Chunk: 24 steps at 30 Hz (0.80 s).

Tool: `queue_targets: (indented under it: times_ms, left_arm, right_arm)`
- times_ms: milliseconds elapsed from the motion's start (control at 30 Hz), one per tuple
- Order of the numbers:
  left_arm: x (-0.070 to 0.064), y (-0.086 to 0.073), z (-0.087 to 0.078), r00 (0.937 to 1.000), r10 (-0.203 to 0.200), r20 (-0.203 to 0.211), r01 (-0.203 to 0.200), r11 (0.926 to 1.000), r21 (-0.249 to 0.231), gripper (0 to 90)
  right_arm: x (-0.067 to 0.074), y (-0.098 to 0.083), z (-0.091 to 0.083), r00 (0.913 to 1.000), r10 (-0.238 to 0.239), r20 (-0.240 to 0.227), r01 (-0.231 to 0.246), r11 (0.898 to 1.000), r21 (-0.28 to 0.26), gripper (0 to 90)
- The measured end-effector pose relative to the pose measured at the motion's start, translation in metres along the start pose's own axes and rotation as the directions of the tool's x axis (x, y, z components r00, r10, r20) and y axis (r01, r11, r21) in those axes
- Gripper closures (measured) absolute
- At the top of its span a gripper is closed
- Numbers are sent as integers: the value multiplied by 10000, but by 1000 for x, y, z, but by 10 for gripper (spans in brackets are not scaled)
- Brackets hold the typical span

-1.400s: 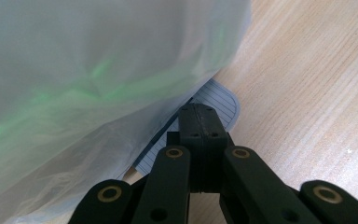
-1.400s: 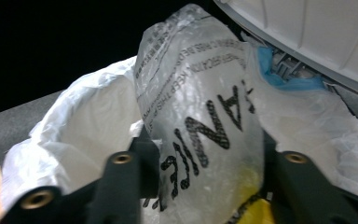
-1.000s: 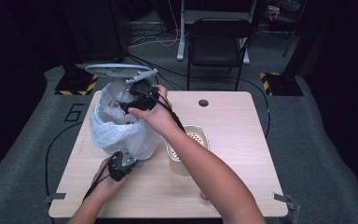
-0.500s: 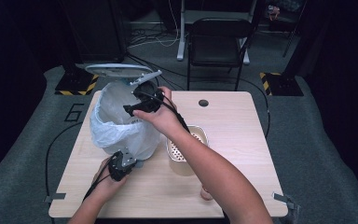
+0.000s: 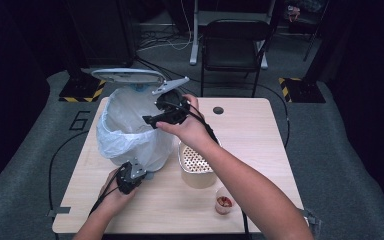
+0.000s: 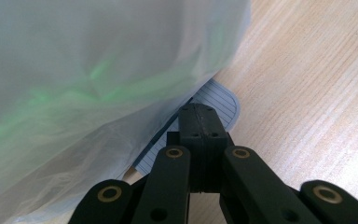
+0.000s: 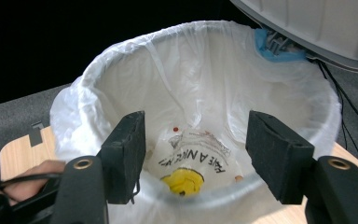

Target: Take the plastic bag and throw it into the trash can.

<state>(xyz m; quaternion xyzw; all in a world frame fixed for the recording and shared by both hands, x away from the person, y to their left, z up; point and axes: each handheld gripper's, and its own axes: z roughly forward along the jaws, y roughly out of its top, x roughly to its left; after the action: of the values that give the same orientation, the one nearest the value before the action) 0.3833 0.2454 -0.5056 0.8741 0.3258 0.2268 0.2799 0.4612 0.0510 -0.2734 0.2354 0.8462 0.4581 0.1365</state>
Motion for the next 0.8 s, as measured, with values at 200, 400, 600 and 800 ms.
queue_targets:
  times_ms: [200,400,600,800]
  left_arm:
    - [0,0,1,9999,-104,-59,103,9999,-98,900]
    - [0,0,1,9999,-88,-89,87,9999,-96,900]
    - [0,0,0,10000,-68,-43,68,10000,-50,900]
    - [1,0,0,9995,273,-142,-274,9996,-79,900]
  right_arm:
    - [-6,-9,-16,10000,7,78,-6,9998,-192,398]
    - [-15,-23,-33,9999,34,136,-30,9996,-281,433]
    - [-28,-42,-47,9996,202,211,-196,9993,-312,453]
    - [-36,-62,-54,9981,235,574,-233,9997,-52,448]
